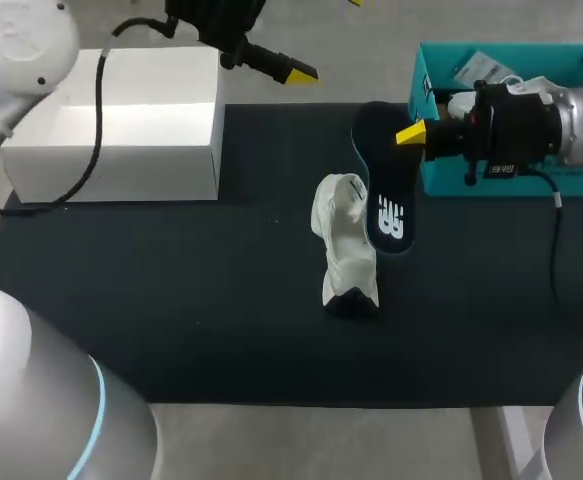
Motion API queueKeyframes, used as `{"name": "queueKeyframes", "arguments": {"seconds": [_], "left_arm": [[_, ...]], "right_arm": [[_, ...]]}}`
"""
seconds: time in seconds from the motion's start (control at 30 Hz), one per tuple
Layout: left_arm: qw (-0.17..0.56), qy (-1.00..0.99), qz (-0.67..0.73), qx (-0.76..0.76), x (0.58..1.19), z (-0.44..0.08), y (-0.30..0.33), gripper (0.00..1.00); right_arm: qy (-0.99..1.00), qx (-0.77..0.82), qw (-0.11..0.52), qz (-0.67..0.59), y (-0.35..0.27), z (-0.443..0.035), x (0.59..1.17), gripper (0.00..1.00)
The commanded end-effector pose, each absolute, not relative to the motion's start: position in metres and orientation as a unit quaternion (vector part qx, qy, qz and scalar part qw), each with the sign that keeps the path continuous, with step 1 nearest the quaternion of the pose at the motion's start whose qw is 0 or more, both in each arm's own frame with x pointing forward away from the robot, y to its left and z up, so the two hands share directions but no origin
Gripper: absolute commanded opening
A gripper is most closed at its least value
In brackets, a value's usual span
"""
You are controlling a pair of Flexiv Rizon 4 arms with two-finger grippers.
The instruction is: Take the shoe out of the shoebox, open the shoe tongue, remove and reinsert the insole, then place the shoe into the shoebox
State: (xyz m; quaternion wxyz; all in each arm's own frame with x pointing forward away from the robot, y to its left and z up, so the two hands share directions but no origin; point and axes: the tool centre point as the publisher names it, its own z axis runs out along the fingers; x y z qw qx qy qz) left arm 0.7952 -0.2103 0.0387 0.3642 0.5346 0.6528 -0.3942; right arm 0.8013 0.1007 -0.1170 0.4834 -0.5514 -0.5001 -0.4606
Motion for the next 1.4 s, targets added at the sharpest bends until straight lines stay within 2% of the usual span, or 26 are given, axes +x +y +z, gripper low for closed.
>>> {"name": "queueKeyframes", "arguments": {"seconds": [0.03,0.17,0.37,0.6,1.2,1.3,1.4], "left_arm": [[0.516,0.536,-0.530,0.406,0.795,0.032,-0.209,1.00],[0.516,0.536,-0.530,0.406,0.795,0.032,-0.209,1.00],[0.499,0.526,-0.463,0.511,0.780,-0.014,-0.190,1.00],[0.506,0.531,-0.464,0.497,0.763,-0.046,-0.185,1.00],[0.557,0.486,-0.475,0.477,0.800,-0.084,-0.256,1.00],[0.558,0.481,-0.476,0.480,0.806,-0.085,-0.264,0.96],[0.554,0.478,-0.478,0.486,0.810,-0.085,-0.272,0.80]], "right_arm": [[-0.500,-0.551,0.484,-0.462,0.101,-0.117,0.801,0.00],[-0.497,-0.551,0.485,-0.462,0.101,-0.119,0.801,0.00],[-0.493,-0.547,0.484,-0.472,0.098,-0.113,0.802,0.00],[-0.495,-0.539,0.485,-0.480,0.097,-0.105,0.805,0.00],[-0.506,-0.514,0.494,-0.486,0.107,-0.088,0.793,0.00],[-0.506,-0.511,0.498,-0.484,0.109,-0.088,0.788,0.00],[-0.506,-0.512,0.500,-0.481,0.111,-0.090,0.785,0.00]]}}
